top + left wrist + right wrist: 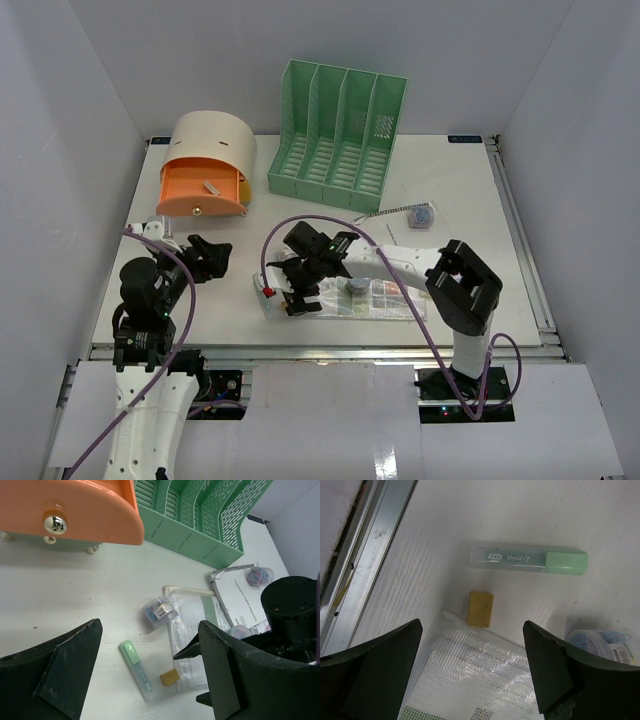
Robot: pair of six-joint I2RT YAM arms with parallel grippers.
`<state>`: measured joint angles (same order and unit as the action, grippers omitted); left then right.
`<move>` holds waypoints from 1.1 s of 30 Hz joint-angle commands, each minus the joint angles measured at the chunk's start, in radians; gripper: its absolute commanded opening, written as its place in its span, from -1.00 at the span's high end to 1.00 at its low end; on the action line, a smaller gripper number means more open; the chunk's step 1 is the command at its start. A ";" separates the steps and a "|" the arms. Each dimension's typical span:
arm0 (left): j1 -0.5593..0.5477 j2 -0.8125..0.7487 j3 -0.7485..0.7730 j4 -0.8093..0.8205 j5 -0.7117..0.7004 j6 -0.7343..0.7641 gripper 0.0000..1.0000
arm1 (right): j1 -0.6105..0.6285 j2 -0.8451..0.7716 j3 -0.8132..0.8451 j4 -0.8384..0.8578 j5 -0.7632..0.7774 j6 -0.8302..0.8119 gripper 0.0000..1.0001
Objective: Organize the desk
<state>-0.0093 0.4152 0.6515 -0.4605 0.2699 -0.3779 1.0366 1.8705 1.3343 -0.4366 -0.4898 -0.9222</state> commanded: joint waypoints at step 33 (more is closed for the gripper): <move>-0.021 -0.203 -0.031 0.004 -0.125 -0.017 -0.79 | -0.133 0.011 0.492 -0.040 0.051 0.293 0.85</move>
<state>-0.0284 0.2321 0.6270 -0.4487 0.1739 -0.3848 0.9627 1.8918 1.6834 -0.5148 -0.5190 -0.7561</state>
